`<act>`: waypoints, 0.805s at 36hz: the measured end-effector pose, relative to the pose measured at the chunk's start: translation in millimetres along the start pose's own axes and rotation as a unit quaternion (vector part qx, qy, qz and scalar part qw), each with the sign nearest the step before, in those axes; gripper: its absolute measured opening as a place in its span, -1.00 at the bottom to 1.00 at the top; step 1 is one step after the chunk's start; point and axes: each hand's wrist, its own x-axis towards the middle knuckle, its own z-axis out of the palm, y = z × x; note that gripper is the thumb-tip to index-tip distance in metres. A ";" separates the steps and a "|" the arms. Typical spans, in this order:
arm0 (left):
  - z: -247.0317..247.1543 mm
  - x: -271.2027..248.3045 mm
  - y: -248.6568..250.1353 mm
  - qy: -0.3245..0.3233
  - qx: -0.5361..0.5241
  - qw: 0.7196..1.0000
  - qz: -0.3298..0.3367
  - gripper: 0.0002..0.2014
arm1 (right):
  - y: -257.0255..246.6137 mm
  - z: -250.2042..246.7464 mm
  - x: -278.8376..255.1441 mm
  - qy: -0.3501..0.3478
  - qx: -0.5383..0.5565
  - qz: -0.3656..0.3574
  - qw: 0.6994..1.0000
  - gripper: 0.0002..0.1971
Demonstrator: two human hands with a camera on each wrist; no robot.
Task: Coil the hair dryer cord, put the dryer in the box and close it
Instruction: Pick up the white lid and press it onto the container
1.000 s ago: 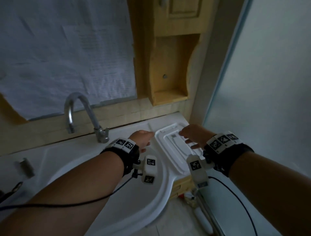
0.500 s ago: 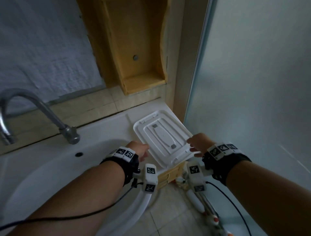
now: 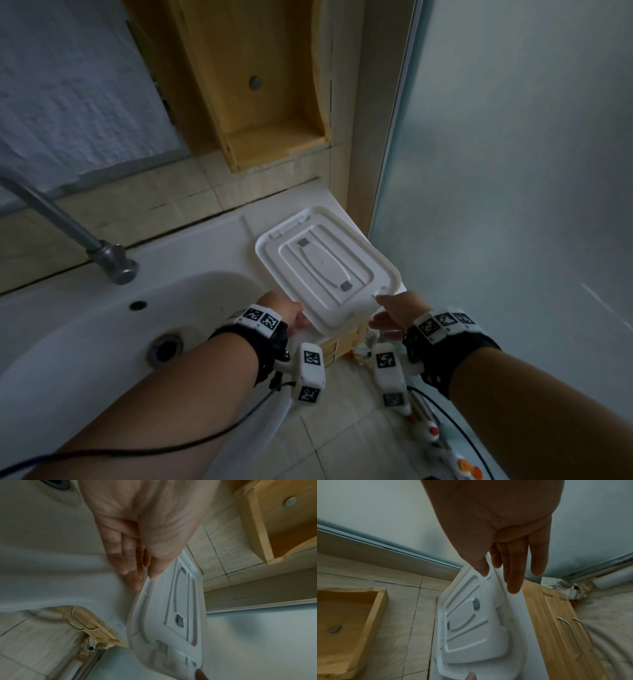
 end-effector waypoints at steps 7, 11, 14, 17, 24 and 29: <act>11.0 -22.2 10.8 0.000 0.011 1.000 0.006 -0.77 | 8.5 7.0 1.5 -0.002 -0.007 0.020 1.000 -0.79; 10.6 -27.1 11.3 0.004 0.027 0.999 0.017 -0.78 | 5.7 5.6 -1.7 -0.006 -0.002 0.024 1.000 -0.80; 7.2 -32.6 9.8 0.025 0.081 0.995 0.051 -0.81 | 6.9 5.7 -3.2 -0.005 0.021 0.027 0.999 -0.81; 8.0 -37.1 6.3 0.032 0.115 0.989 0.085 -0.85 | 10.9 8.6 -2.8 -0.002 0.062 0.022 0.998 -0.87; 14.3 -43.8 -2.7 0.026 0.183 0.975 0.126 -0.91 | 23.5 23.9 -0.8 -0.028 0.110 0.019 0.993 -0.87; 11.9 -47.6 -5.5 0.032 0.200 0.969 0.144 -0.87 | 20.8 29.0 -12.8 -0.045 0.107 0.011 0.993 -0.90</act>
